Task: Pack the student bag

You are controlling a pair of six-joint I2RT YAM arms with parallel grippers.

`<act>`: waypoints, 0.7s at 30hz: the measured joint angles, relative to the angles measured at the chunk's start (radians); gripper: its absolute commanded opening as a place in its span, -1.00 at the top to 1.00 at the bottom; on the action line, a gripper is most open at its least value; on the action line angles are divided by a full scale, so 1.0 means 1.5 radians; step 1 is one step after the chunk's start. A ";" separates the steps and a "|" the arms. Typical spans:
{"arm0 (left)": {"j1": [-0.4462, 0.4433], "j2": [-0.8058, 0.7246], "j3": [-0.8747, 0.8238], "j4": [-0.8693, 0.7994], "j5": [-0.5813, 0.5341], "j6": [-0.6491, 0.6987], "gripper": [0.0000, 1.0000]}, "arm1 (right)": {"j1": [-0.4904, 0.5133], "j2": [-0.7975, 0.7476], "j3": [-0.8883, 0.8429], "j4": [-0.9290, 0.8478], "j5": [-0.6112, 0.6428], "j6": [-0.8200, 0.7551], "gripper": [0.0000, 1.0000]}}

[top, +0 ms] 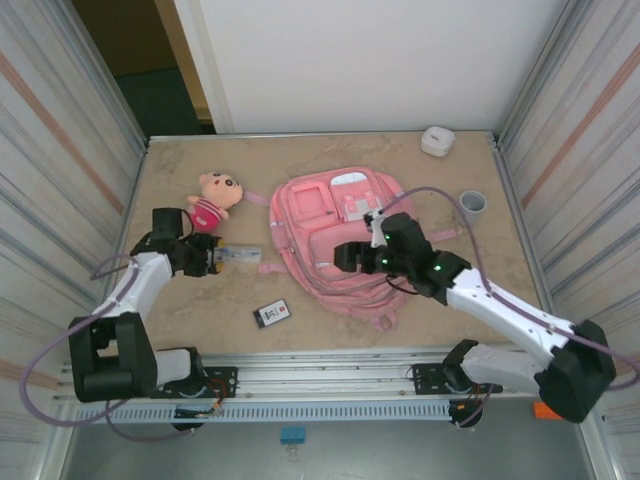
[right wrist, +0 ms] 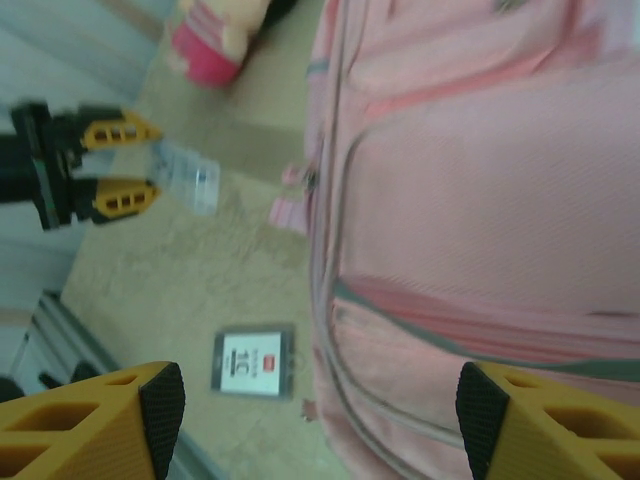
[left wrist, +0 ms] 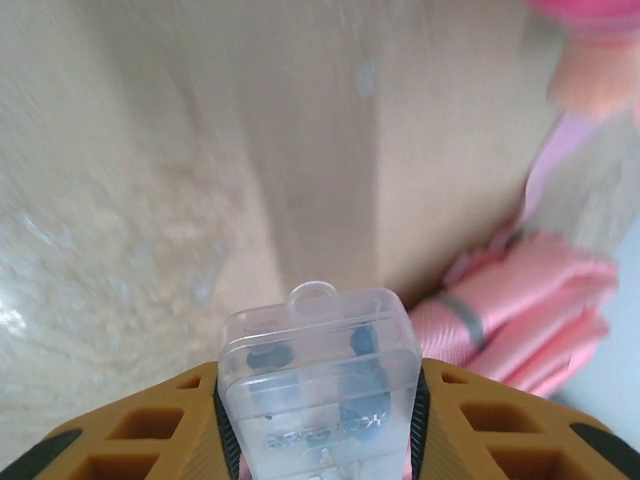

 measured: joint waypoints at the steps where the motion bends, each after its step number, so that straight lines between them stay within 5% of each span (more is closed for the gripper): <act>1: -0.016 -0.011 -0.009 0.009 0.007 -0.003 0.20 | 0.009 0.021 0.003 0.006 -0.010 0.000 -0.48; 12: -0.171 -0.066 -0.045 0.121 0.050 -0.058 0.21 | 0.041 0.175 0.043 0.111 -0.087 0.019 -0.46; 21: -0.213 -0.070 -0.070 0.166 0.048 -0.105 0.23 | 0.058 0.221 0.077 0.157 -0.124 0.021 -0.38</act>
